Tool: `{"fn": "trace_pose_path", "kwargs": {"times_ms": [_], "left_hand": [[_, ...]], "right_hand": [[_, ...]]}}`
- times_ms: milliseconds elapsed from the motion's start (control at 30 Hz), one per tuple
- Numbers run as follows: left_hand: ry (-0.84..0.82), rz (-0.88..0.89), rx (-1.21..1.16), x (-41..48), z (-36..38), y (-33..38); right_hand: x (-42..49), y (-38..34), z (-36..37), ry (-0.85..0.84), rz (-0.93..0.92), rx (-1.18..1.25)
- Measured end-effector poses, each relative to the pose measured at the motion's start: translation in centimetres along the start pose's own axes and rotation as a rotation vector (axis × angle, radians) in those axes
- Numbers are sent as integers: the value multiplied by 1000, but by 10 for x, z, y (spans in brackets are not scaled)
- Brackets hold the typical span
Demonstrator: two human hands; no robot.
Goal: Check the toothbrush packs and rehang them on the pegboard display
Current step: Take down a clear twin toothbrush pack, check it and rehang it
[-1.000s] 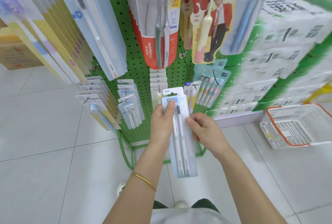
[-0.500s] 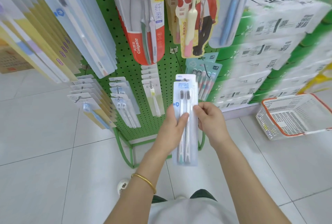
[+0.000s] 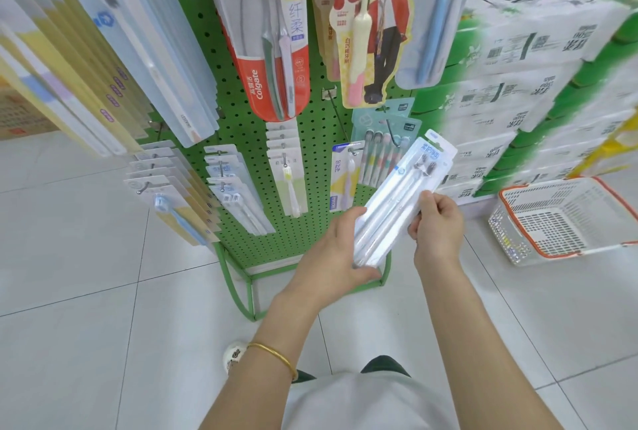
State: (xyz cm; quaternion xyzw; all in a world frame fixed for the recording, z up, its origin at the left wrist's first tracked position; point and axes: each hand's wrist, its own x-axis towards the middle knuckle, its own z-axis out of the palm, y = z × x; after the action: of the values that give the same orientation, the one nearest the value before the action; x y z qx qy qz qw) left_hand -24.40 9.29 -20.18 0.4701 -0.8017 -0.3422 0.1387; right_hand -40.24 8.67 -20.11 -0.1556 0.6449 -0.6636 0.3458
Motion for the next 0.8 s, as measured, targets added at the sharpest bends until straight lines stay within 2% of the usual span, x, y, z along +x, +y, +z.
{"fn": "trace_pose_path", "kwargs": {"times_ms": [133,300,367,467,567,633,700,800], "left_hand": [[67,40,174,1,0,-1],[69,23,183,3,-5,-4],[-2,-30,34,4,-15,1],[-126,-96,-370,1,-31,8],[-196,-173,-697,-2,-36,12],[-217,-245,-863,-2,-35,9],[-224,-297,-954,-4,-33,2],[-277,-313,-885,-9,-30,-10]], "right_hand": [[-2,-2,5,-1,15,62],[-8,-1,9,-64,-9,119],[-10,0,9,-98,-3,137],[-11,0,10,-153,84,275],[-9,3,12,-196,168,339],[-8,6,13,-215,152,320],[-8,10,14,-222,122,272],[-10,13,12,-265,77,182]]}}
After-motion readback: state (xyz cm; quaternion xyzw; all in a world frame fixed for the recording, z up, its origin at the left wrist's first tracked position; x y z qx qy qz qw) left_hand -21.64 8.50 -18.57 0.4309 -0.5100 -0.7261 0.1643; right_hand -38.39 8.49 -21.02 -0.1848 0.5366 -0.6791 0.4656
